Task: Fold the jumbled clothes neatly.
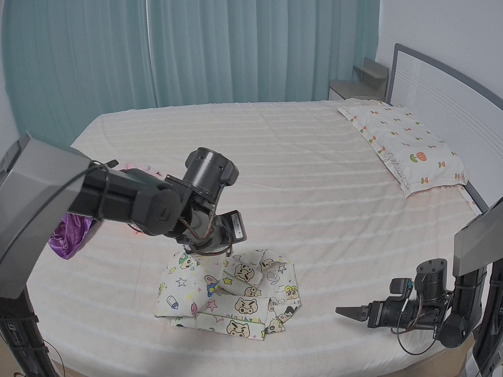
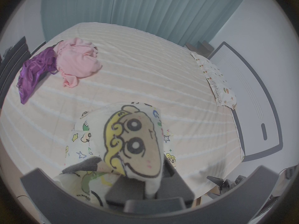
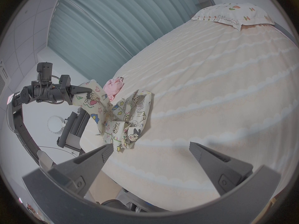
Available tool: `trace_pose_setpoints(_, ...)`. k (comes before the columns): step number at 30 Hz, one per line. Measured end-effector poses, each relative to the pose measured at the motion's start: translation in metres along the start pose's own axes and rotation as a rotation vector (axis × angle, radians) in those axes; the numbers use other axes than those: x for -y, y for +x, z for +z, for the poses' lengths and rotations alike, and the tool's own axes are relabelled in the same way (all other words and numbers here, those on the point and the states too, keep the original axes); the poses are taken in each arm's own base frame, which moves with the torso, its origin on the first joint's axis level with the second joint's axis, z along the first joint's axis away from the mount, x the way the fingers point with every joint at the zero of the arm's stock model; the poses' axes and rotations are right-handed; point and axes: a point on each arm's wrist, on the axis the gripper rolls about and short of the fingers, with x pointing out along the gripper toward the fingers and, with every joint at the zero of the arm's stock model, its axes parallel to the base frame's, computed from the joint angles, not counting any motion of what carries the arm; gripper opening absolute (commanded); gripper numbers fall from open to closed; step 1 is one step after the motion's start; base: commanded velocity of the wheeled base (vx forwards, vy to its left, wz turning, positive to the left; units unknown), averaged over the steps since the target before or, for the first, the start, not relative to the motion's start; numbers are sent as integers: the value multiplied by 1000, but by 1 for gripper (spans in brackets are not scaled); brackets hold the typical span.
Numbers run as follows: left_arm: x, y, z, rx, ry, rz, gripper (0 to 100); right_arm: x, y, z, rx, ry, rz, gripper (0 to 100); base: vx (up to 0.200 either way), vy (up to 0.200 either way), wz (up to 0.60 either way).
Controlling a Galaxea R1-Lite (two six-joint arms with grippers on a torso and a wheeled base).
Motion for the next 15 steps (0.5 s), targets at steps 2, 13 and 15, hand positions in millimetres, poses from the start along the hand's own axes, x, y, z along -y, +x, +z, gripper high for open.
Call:
trace_pose_setpoints(2, 5, 5, -4, -9, -3, -21, 0, 0, 0, 0, -3, 0, -1, 100, 0, 0, 0)
trace_pose_setpoints(13, 20, 12, -13, -80, -2, -168, 0, 1, 2, -2, -12, 1, -4, 100, 0, 0, 0)
trace_pose_setpoints(15, 22, 13, -11, -62, -3, -193, 0, 1, 2, -2, -13, 0, -2, 100, 0, 0, 0)
